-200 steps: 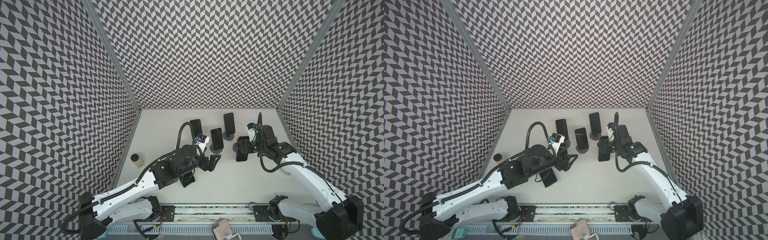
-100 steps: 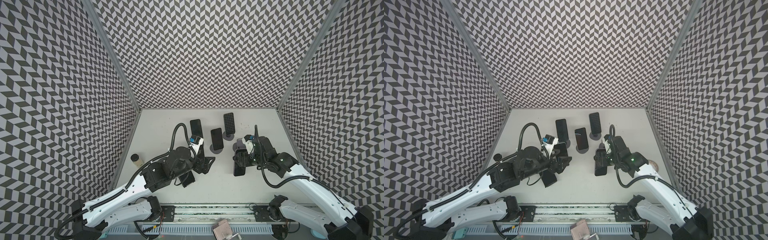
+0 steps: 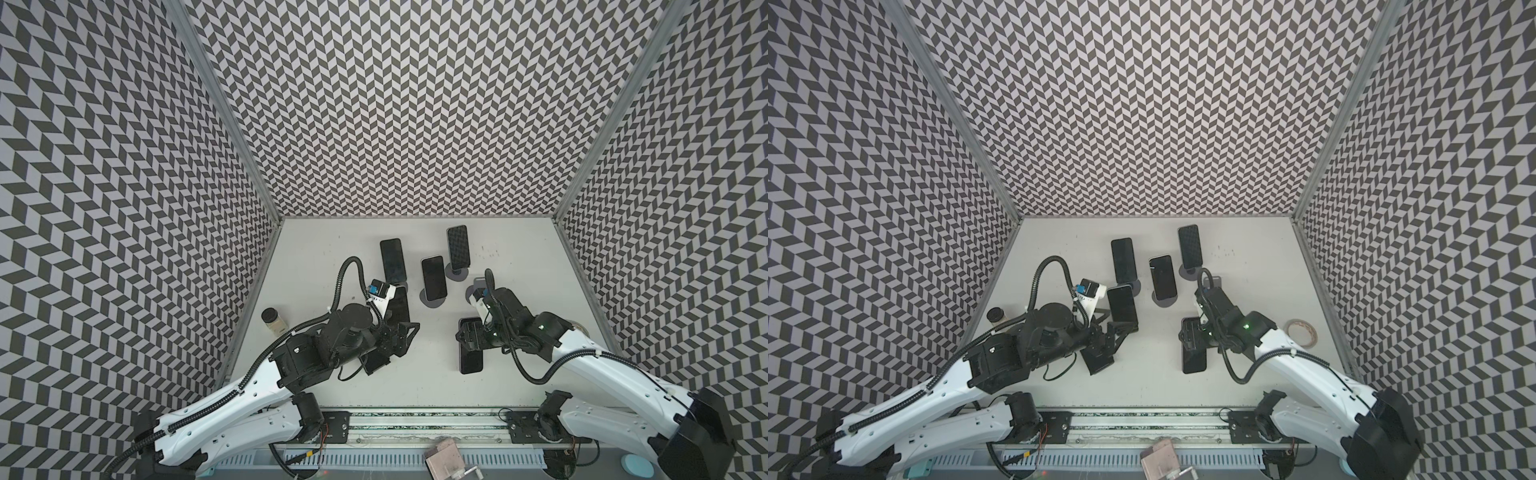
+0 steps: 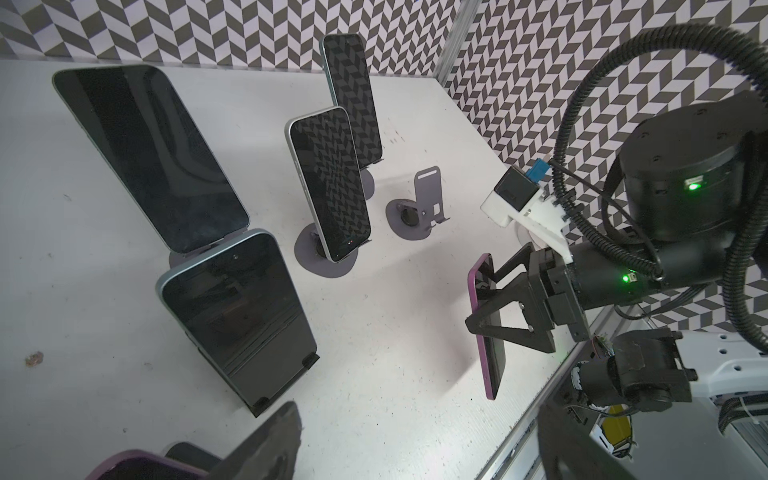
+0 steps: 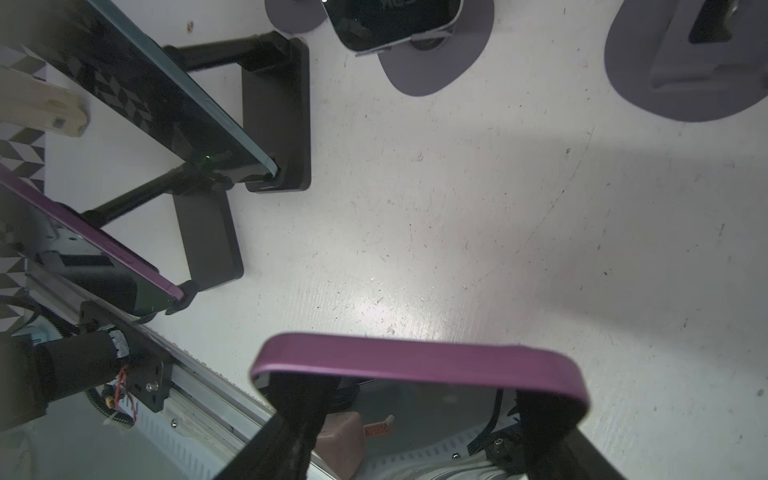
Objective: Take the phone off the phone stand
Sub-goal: 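Pull both held phones off their stands back toward the robot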
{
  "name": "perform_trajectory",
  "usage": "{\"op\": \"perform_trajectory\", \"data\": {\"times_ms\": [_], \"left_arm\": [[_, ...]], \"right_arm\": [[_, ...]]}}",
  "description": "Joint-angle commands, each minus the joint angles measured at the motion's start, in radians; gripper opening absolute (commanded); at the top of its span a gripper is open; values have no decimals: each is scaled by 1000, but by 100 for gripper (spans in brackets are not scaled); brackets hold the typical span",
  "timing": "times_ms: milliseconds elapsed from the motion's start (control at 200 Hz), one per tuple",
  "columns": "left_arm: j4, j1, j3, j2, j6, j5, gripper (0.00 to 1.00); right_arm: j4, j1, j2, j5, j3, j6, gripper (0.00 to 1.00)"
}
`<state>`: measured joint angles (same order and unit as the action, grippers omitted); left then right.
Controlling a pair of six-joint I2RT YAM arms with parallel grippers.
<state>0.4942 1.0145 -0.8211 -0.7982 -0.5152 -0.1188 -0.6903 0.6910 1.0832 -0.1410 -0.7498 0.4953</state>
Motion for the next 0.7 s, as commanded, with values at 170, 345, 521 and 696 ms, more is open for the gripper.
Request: {"op": "perform_trajectory", "data": {"times_ms": [170, 345, 521, 696], "left_arm": [[51, 7, 2, 73, -35, -12, 89], [99, 6, -19, 112, -16, 0, 90], [148, 6, -40, 153, 29, 5, 90], [207, 6, -85, 189, 49, 53, 90]], "right_arm": [[77, 57, 83, 24, -31, 48, 56], [109, 77, 124, 27, -31, 85, 56], [97, 107, 205, 50, -72, 131, 56], [36, 166, 297, 77, -181, 201, 57]]}}
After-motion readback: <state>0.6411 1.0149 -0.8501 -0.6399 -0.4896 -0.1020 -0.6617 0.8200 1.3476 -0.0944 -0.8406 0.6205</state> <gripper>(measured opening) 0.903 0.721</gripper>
